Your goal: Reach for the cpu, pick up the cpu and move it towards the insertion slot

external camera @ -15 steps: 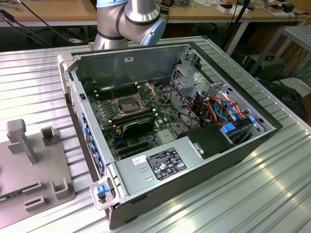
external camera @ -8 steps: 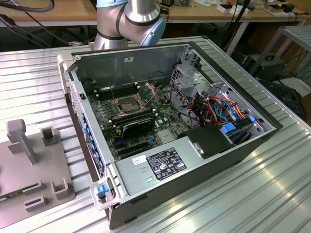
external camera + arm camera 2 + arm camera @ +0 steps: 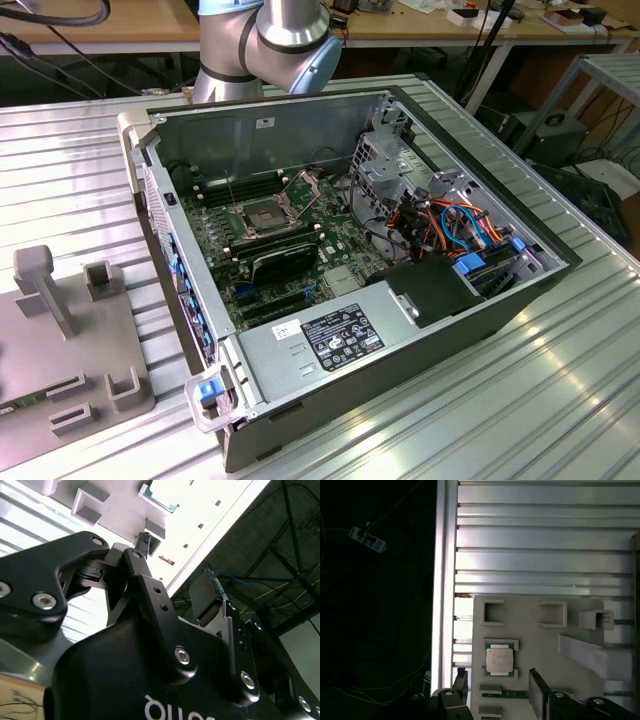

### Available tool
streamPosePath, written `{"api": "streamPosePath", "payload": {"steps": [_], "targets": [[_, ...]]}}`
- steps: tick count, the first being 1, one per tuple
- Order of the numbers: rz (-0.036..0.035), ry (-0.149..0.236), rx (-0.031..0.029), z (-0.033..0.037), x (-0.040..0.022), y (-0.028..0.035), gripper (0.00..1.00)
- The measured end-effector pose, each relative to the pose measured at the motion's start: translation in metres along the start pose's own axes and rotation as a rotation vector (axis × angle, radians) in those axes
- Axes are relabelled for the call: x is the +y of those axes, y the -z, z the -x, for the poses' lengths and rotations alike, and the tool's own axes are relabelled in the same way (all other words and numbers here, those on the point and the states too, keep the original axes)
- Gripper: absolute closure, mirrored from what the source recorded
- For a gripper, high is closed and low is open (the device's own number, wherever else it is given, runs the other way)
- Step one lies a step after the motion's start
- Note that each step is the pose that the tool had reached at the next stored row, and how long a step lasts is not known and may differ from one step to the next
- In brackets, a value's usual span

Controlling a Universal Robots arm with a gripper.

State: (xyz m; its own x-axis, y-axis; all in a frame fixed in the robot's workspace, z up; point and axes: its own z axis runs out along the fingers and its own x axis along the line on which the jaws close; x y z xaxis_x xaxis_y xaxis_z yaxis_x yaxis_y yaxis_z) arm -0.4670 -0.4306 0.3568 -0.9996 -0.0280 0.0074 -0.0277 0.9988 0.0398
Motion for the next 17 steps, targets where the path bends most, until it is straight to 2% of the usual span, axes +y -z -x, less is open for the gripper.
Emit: {"api": "streamPosePath", "payload": {"steps": [2,3,4,5,6,7,17], "targets": [[0.0,0.004,0.0,0.0,-0.0001,-0.0023,0.4],[-0.0001,0.012,0.0005,0.0001,-0.0006,-0.0148,0.4],[-0.0001,0.017,0.0007,0.0003,-0.0018,-0.0345,0.4],[0.0,0.018,0.0006,0.0003,-0.0025,-0.0446,0.4],[-0.0001,0.02,0.0007,0.0004,-0.0033,-0.0594,0.4],[-0.0001,0.02,0.0007,0.0005,-0.0035,-0.0629,0.4],[-0.0001,0.02,0.0008,0.0005,-0.0041,-0.0719,0.4]]}}
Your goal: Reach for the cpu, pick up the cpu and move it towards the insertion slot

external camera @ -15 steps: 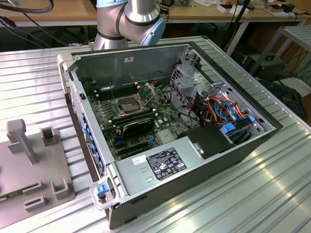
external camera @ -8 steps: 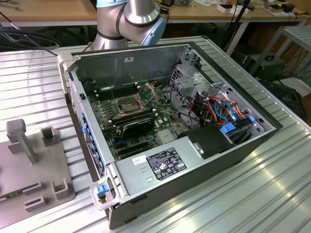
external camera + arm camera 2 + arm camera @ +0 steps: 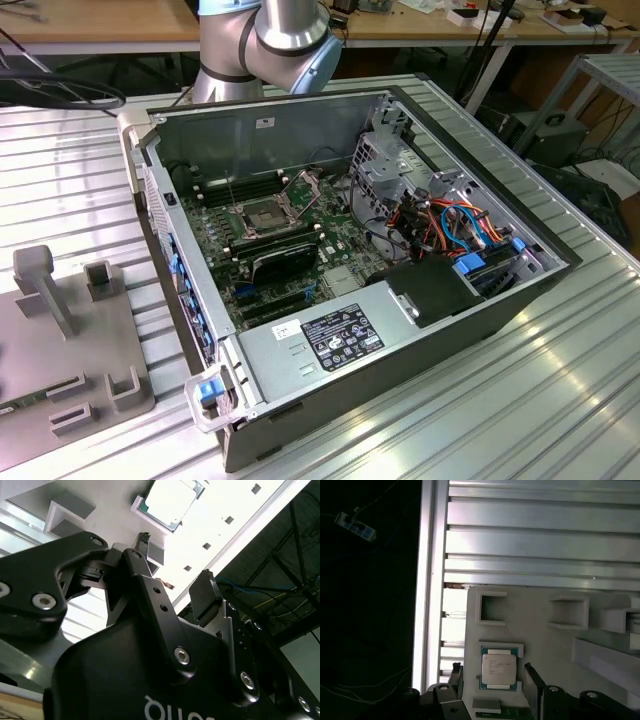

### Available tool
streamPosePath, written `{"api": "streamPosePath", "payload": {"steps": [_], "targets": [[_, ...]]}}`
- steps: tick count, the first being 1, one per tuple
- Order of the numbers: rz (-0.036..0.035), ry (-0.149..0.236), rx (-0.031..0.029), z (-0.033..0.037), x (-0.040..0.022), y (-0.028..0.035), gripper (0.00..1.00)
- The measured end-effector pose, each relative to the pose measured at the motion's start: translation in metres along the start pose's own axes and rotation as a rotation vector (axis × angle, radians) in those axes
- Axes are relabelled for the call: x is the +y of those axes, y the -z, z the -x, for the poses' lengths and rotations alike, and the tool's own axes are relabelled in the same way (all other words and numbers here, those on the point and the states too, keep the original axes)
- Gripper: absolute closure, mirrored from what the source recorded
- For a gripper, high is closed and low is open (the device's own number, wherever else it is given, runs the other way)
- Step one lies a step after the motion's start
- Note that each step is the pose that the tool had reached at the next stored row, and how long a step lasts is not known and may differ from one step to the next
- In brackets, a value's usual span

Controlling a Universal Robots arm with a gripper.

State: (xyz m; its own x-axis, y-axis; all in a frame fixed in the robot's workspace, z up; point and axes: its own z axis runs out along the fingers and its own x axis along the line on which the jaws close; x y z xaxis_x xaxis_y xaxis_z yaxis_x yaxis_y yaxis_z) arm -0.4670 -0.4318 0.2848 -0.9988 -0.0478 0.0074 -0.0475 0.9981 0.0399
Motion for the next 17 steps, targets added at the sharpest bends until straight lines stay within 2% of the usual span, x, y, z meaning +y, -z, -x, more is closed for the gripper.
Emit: {"api": "streamPosePath", "payload": {"steps": [3,12,15,17], "targets": [[0.0,0.0,0.0,0.0,-0.0002,-0.0041,0.4],[0.0,0.0,0.0008,0.0002,-0.0015,-0.0222,0.4],[-0.0002,0.0,0.0008,0.0001,-0.0046,-0.026,0.4],[-0.0006,0.0,0.0008,0.0,-0.0093,-0.0305,0.4]]}}
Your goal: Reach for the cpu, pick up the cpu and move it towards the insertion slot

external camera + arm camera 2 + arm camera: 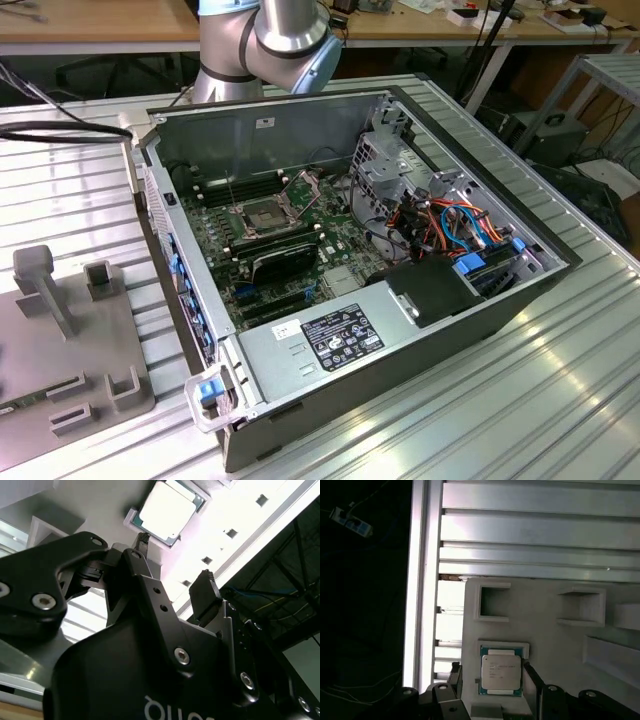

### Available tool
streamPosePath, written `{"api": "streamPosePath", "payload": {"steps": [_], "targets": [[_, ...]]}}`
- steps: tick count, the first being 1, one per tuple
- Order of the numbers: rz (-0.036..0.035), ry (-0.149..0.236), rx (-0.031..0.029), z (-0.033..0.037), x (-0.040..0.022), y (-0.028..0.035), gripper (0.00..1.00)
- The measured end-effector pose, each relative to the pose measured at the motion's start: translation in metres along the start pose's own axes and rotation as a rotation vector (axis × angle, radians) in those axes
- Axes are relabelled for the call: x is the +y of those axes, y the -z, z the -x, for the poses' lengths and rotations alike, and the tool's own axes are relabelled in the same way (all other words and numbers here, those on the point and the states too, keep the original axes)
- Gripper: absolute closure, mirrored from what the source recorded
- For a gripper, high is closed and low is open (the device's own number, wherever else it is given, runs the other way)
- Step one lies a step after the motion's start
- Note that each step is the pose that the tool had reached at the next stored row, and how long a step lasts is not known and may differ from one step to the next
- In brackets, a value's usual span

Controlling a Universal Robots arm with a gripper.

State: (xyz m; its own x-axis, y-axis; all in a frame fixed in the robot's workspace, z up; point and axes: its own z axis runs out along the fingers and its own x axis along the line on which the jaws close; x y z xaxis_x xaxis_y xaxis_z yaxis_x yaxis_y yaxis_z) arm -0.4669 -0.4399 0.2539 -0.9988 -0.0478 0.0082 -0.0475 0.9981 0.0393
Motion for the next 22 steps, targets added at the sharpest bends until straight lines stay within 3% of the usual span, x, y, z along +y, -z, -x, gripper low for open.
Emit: {"api": "streamPosePath", "payload": {"steps": [10,14,18,22], "targets": [[-0.0021,-0.028,-0.0009,0.0055,-0.0024,-0.0096,0.4],[-0.0136,-0.042,-0.0004,0.0159,-0.003,-0.0143,0.4],[-0.0155,-0.05,0.0016,0.0228,-0.0035,-0.0178,0.4],[-0.0168,-0.051,0.0018,0.0232,-0.0035,-0.0179,0.4]]}}
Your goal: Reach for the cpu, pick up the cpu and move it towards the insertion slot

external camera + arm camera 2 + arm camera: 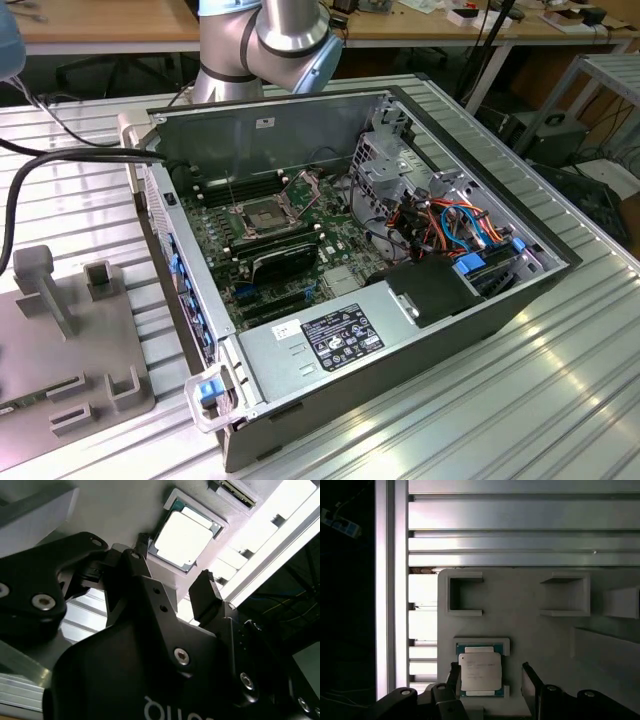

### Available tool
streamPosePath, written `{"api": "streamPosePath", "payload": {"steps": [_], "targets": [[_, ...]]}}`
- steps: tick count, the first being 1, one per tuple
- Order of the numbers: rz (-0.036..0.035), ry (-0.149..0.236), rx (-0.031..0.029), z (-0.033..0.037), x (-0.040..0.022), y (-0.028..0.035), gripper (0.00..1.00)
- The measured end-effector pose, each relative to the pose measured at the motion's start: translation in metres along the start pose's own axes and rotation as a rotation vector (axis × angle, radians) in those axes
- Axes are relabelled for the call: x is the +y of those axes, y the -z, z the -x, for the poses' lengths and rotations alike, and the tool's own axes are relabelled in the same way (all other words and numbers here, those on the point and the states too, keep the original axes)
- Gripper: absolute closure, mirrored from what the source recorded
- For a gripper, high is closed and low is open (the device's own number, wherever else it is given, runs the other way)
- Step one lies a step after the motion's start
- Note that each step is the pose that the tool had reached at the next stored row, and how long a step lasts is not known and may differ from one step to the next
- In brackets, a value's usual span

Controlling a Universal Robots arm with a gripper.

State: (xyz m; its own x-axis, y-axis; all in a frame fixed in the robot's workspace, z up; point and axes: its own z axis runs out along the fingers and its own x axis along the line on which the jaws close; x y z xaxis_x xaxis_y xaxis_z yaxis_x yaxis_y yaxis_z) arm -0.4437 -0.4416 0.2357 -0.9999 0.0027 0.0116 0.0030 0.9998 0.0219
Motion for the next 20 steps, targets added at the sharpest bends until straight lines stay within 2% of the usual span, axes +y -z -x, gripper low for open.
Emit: {"api": "streamPosePath", "payload": {"steps": [3,5,6,7,8,9,13,14,20], "targets": [[0.0,0.0,0.0,0.0,0.0,0.0,0.4],[-0.0047,0.0,-0.0003,0.0003,0.0,-0.0002,0.4],[-0.0128,0.0,0.0,0.0003,0.0,-0.0002,0.4],[-0.0311,0.0,-0.0001,0.0007,0.0,-0.0007,0.4],[-0.0465,-0.001,-0.0003,0.0011,0.0,-0.0014,0.4],[-0.0501,-0.001,-0.0003,0.002,-0.0001,-0.0056,0.4],[-0.0501,-0.002,-0.0002,-0.0027,-0.0002,-0.016,0.4],[-0.0502,-0.001,-0.0002,-0.0044,-0.0003,-0.0196,0.33],[-0.0499,-0.001,-0.0003,-0.0054,-0.0006,-0.0328,0.33]]}}
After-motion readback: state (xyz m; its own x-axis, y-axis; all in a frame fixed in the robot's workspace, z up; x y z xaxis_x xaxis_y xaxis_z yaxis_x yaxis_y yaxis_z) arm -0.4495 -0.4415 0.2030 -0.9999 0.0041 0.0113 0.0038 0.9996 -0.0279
